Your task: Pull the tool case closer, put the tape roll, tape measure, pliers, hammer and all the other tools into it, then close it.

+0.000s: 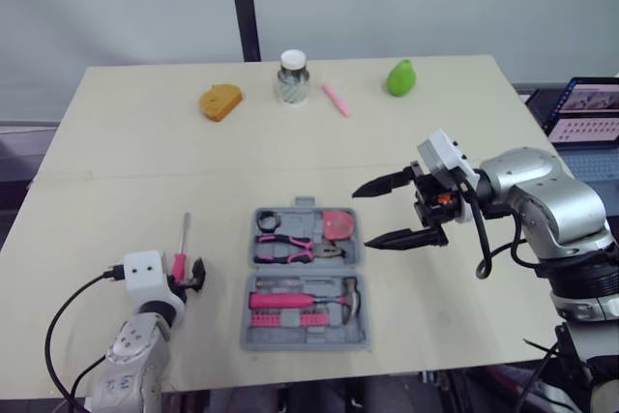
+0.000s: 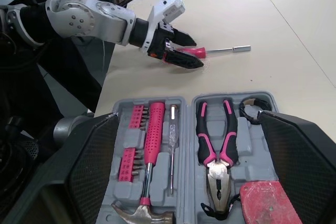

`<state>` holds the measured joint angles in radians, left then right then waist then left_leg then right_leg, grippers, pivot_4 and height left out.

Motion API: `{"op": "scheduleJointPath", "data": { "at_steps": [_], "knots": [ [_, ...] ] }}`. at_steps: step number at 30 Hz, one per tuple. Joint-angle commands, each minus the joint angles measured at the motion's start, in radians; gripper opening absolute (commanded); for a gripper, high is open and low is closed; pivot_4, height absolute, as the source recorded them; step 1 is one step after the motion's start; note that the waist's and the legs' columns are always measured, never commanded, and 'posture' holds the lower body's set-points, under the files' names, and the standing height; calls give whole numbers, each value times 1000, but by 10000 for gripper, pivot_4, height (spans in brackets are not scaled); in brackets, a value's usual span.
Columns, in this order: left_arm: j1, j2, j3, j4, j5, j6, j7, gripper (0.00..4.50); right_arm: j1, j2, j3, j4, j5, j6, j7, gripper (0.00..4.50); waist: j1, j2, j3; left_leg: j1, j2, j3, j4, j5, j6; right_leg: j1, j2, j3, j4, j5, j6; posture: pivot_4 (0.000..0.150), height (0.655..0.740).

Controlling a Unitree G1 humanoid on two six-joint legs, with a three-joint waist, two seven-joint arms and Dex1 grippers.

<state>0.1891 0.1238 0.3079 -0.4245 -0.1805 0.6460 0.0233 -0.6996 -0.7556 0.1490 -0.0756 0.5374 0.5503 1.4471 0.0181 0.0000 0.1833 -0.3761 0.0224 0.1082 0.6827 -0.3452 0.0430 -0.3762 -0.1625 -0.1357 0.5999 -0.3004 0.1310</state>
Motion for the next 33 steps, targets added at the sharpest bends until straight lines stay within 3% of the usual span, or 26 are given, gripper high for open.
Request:
{"op": "scheduleJointPath", "data": {
  "at_steps": [1, 13, 16, 22, 33],
  "knots": [
    [-15, 20, 7, -29, 7, 37, 8, 44400, 2, -12, -35, -35, 19, 7, -7, 45000, 2, 0, 0, 0, 0, 0, 0, 0, 0, 0, 0, 0, 0, 0, 0, 1500, 7400],
    [-34, 30, -21, -44, 9, 104, 2, 44400, 10, -9, -39, -31, 18, 2, -14, 45000, 3, 0, 0, 0, 0, 0, 0, 0, 0, 0, -1, 0, 0, 0, 0, 1500, 7400],
    [-36, 32, -23, -41, 12, 108, 2, 36474, 15, -10, -40, -32, 17, 0, -15, 45000, 4, 0, 0, 0, -1, 0, 0, 0, 0, 0, -1, 0, 0, 0, 0, 1500, 7400],
    [-45, 43, -24, -36, 23, 118, -1, 6757, 21, -12, -44, -26, 16, -4, -14, 45000, 4, 0, 0, 0, -1, 0, 0, 0, 0, 0, -1, 0, 0, 0, 0, 1500, 7400],
    [-52, 62, -31, -22, 26, 99, -39, 6545, 41, -23, -61, -33, 27, -6, -7, 45000, 5, 0, 0, 0, -1, 0, 0, 0, 0, 0, -2, 0, 1, 0, 0, 1500, 7400]
  ]
}}
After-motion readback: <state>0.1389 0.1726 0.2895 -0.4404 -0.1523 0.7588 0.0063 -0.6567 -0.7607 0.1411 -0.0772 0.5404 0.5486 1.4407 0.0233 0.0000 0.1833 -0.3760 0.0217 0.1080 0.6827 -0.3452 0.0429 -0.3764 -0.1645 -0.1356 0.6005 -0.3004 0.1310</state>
